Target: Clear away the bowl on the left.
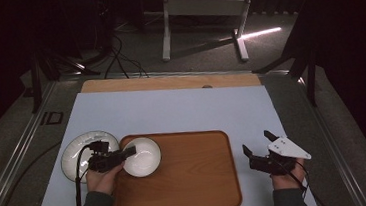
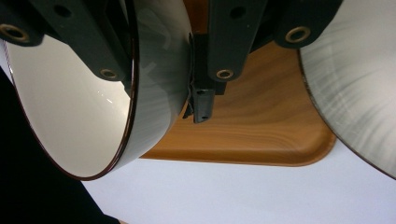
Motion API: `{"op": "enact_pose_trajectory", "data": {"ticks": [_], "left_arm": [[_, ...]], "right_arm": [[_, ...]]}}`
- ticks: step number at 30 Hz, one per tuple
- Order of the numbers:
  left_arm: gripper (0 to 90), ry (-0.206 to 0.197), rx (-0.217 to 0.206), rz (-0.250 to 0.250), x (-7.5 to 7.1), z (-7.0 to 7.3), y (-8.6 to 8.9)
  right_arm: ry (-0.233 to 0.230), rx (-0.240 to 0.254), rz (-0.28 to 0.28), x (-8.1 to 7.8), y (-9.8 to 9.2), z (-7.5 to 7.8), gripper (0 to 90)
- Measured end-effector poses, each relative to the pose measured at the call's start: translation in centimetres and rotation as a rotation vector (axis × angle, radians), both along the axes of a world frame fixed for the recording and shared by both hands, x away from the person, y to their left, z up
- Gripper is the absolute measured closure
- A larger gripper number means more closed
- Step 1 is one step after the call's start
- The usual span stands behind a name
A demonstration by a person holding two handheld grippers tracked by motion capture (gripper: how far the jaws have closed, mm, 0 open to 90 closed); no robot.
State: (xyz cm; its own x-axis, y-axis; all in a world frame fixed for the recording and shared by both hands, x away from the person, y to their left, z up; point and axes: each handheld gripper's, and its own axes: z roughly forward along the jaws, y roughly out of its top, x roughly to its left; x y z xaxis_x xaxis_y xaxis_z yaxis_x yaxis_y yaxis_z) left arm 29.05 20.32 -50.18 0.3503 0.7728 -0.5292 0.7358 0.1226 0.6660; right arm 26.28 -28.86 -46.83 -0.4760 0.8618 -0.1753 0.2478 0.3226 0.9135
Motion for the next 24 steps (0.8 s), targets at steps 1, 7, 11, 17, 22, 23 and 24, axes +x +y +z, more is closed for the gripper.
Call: {"op": "enact_pose_trajectory", "data": {"ticks": [1,7,11,17,22,23,24], "left_arm": [[77.3,0.000,-0.001,-0.004,0.0,0.0,0.0],[77.3,0.003,-0.001,-0.021,0.0,-0.1,-0.7],[77.1,0.006,0.005,-0.035,0.0,-0.2,-1.1],[77.1,0.017,0.015,-0.058,0.1,-0.4,-1.9],[76.8,0.022,0.025,-0.073,0.2,-0.7,-2.6],[76.7,0.022,0.025,-0.073,0.2,-0.7,-2.6],[76.7,0.029,0.023,-0.081,0.2,-0.7,-2.9]], "right_arm": [[0.000,0.000,-0.001,0.0,0.0,0.0,13.9],[0.000,0.000,-0.001,0.0,0.0,0.0,13.9],[0.001,-0.002,-0.001,0.0,0.0,0.0,13.9],[0.001,0.000,-0.002,0.0,0.0,0.0,13.9],[0.001,-0.001,-0.003,0.0,0.0,0.0,13.9],[0.001,-0.001,-0.003,0.0,0.0,0.0,13.9],[0.001,-0.001,-0.003,0.0,0.0,0.0,13.9]]}}
